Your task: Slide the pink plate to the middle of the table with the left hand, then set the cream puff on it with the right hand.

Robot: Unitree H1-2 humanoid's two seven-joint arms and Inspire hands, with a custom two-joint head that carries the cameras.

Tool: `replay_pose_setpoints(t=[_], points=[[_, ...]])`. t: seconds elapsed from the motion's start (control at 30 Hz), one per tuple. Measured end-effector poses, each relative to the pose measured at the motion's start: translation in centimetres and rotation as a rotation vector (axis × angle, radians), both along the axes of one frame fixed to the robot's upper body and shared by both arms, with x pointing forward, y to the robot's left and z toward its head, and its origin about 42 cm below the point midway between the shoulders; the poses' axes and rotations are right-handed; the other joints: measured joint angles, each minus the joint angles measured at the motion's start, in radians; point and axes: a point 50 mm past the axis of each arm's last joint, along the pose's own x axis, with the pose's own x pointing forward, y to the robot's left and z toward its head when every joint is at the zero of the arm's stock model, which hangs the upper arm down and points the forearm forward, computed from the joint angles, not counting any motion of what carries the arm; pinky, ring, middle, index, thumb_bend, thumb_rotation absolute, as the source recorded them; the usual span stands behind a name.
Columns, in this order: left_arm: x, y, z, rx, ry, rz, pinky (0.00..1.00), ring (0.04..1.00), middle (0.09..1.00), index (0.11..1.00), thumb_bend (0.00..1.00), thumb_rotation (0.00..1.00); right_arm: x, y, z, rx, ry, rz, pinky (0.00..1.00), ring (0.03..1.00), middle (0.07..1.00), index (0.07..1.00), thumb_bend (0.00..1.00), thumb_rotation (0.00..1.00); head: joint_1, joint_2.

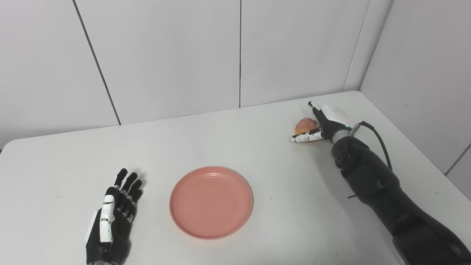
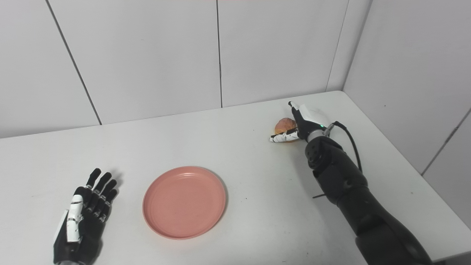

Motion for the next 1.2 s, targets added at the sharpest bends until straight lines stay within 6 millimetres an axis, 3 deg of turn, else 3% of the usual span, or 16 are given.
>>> replay_pose_setpoints(t=[0.07, 0.1, 0.2, 0.23, 0.3, 0.43, 0.77, 0.97, 1.2], points=[[-0.2, 0.0, 0.0, 0.001, 0.001, -0.001, 0.99, 0.955, 0.954, 0.951, 0.34, 1.0, 0.0, 0.0, -0.1, -0.006, -0.004, -0.003, 0.59, 0.682, 0.735, 0.77, 0.82, 0.26, 0.0, 0.0], [-0.3, 0.0, 0.1, 0.002, 0.0, -0.001, 0.99, 0.957, 0.955, 0.951, 0.34, 1.0, 0.0, 0.0, 0.0, -0.008, -0.009, -0.006, 0.54, 0.622, 0.676, 0.704, 0.8, 0.21, 0.0, 0.003], [-0.4, 0.0, 0.0, 0.003, 0.001, -0.002, 1.0, 0.959, 0.957, 0.953, 0.34, 1.0, 0.4, -0.1, 0.1, -0.014, -0.013, -0.012, 0.49, 0.558, 0.612, 0.622, 0.77, 0.12, 0.0, 0.005], [-0.4, 0.0, 0.0, 0.003, 0.001, -0.003, 0.99, 0.958, 0.955, 0.951, 0.34, 1.0, 0.5, 0.0, 0.2, -0.016, -0.014, -0.011, 0.45, 0.529, 0.588, 0.557, 0.65, 0.13, 0.0, 0.006], [-0.5, 0.0, 0.1, 0.004, 0.001, -0.003, 0.99, 0.953, 0.951, 0.948, 0.34, 1.0, 0.6, 0.1, 0.3, -0.017, -0.011, -0.008, 0.39, 0.472, 0.516, 0.504, 0.56, 0.03, 0.0, 0.006], [-0.5, 0.1, 0.1, 0.006, 0.003, -0.002, 0.99, 0.954, 0.954, 0.952, 0.34, 1.0, 0.7, 0.1, 0.2, -0.018, -0.004, -0.008, 0.32, 0.394, 0.452, 0.517, 0.53, 0.0, 0.0, 0.006], [-0.5, 0.1, 0.1, 0.007, 0.003, -0.004, 0.99, 0.953, 0.952, 0.949, 0.35, 1.0, 0.5, 0.2, 0.4, -0.023, -0.005, 0.001, 0.39, 0.482, 0.525, 0.467, 0.52, 0.0, 0.006, 0.011], [-0.5, -0.1, 0.1, 0.007, 0.002, -0.009, 0.99, 0.952, 0.953, 0.954, 0.34, 1.0, -0.6, 0.6, 0.7, -0.015, 0.0, 0.04, 0.35, 0.415, 0.448, 0.523, 0.52, 0.0, 0.014, 0.011], [-0.4, -0.3, 0.1, 0.016, 0.004, -0.002, 0.98, 0.941, 0.944, 0.95, 0.36, 1.0, -2.1, 2.7, 3.2, 0.006, -0.058, 0.12, 0.31, 0.39, 0.427, 0.533, 0.52, 0.0, 0.023, 0.009]])
